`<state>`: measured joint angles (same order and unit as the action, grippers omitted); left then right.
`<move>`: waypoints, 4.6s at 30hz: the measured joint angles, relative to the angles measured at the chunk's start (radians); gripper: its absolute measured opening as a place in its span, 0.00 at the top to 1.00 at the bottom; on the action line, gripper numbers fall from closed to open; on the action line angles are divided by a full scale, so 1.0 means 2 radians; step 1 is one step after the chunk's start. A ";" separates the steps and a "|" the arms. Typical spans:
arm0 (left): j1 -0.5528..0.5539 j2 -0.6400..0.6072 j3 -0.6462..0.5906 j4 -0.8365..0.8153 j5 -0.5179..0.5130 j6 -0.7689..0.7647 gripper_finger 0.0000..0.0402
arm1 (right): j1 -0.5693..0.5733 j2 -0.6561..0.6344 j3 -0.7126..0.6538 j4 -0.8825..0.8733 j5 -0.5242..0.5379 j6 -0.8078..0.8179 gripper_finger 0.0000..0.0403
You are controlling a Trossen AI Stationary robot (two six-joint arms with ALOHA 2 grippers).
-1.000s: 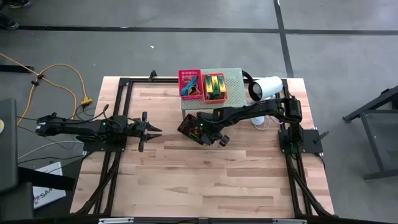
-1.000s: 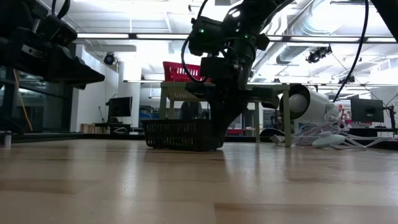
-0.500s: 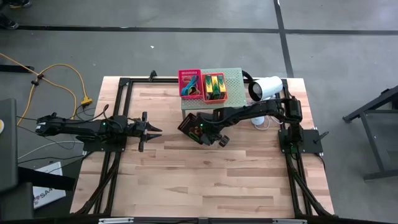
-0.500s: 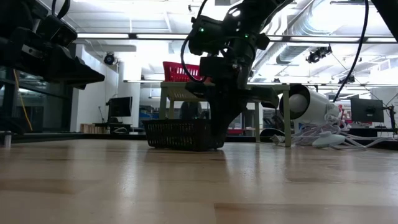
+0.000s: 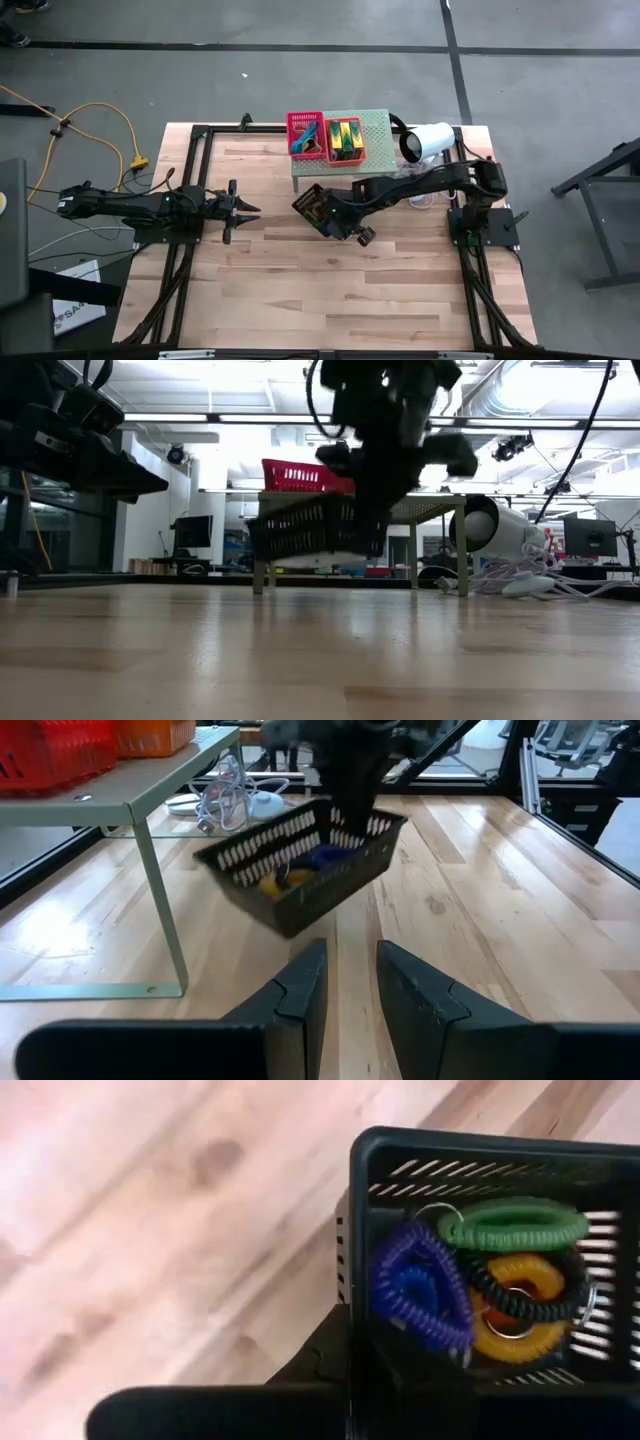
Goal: Pick & Place Office Desk Supplies
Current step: Put the black bin with the spring rubber bands on the shelf
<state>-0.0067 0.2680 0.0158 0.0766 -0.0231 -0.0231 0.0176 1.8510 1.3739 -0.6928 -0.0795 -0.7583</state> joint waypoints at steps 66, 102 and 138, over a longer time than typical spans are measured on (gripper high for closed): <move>0.000 0.008 0.000 0.019 0.000 0.000 0.79 | -0.013 -0.249 0.001 -0.296 0.196 0.349 0.99; 0.000 0.008 0.000 0.019 0.000 0.000 0.79 | -0.213 -0.193 0.001 -0.176 0.101 0.171 0.99; 0.000 0.008 0.000 0.019 0.000 0.000 0.79 | -0.213 -0.193 0.001 -0.201 0.092 0.156 0.99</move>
<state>-0.0069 0.2841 0.0157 0.1138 -0.0236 -0.0227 -0.4080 1.4647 1.3758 -1.0950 0.1047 -0.4461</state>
